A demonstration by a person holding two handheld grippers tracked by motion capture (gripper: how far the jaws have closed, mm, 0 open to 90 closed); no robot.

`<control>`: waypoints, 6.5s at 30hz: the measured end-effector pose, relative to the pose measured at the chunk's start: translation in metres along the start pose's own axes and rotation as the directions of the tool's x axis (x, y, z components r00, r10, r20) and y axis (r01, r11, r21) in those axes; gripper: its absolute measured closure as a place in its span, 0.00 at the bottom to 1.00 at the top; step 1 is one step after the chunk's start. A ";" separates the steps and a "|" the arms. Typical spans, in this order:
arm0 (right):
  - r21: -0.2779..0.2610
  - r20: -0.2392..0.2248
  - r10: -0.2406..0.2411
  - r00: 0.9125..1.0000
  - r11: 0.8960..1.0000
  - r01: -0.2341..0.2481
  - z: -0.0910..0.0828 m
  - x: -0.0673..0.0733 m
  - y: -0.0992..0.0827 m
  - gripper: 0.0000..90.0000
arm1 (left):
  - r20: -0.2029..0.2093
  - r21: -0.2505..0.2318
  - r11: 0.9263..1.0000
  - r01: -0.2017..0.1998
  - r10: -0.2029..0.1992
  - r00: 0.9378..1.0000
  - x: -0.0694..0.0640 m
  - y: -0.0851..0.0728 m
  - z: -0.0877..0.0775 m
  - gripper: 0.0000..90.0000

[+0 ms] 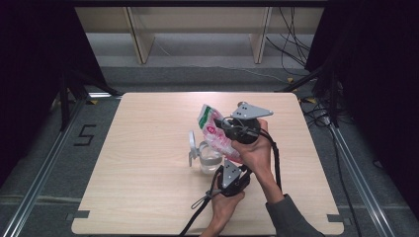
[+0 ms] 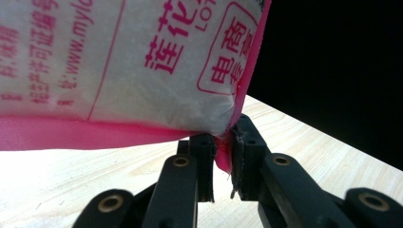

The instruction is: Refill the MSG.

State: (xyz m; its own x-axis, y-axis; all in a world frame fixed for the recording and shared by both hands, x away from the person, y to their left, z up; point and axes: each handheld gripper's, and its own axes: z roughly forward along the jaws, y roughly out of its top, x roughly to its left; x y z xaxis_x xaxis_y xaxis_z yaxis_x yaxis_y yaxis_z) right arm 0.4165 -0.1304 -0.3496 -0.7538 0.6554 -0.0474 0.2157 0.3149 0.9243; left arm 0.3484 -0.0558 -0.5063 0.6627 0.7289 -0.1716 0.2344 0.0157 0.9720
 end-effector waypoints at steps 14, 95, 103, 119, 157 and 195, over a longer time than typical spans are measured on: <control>0.015 0.006 -0.014 1.000 1.000 0.014 0.004 0.002 0.000 1.00 | 0.002 0.005 1.000 0.008 -0.008 1.000 -0.001 0.000 0.000 0.89; 0.031 0.011 -0.033 0.999 0.999 0.032 0.014 0.010 0.004 0.98 | 0.022 -0.012 1.000 0.009 -0.008 1.000 0.000 0.002 0.000 0.89; 0.040 0.009 -0.042 0.999 0.998 0.041 0.014 0.012 0.005 0.98 | 0.019 -0.021 1.000 0.014 -0.014 1.000 0.000 0.003 0.000 0.89; 0.033 0.018 -0.045 0.999 0.998 0.045 0.014 0.011 0.006 0.98 | 0.031 -0.024 1.000 0.014 -0.013 0.999 0.000 0.003 0.001 0.89; 0.032 0.009 -0.026 1.000 0.999 0.025 0.014 0.013 0.006 0.98 | 0.028 -0.021 1.000 0.008 -0.007 1.000 0.000 0.004 0.001 0.89; 0.042 0.005 -0.038 0.999 0.998 0.038 0.015 0.017 0.008 0.98 | 0.032 -0.005 1.000 -0.014 0.015 0.999 0.003 0.006 -0.001 0.89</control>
State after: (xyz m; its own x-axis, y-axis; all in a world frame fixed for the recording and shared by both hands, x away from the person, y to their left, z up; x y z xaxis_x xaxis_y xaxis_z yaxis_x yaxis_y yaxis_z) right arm 0.4148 -0.1067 -0.3489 -0.7586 0.6460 -0.0846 0.2129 0.3684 0.9049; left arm 0.3509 -0.0534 -0.5010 0.6887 0.7066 -0.1624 0.2216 0.0082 0.9751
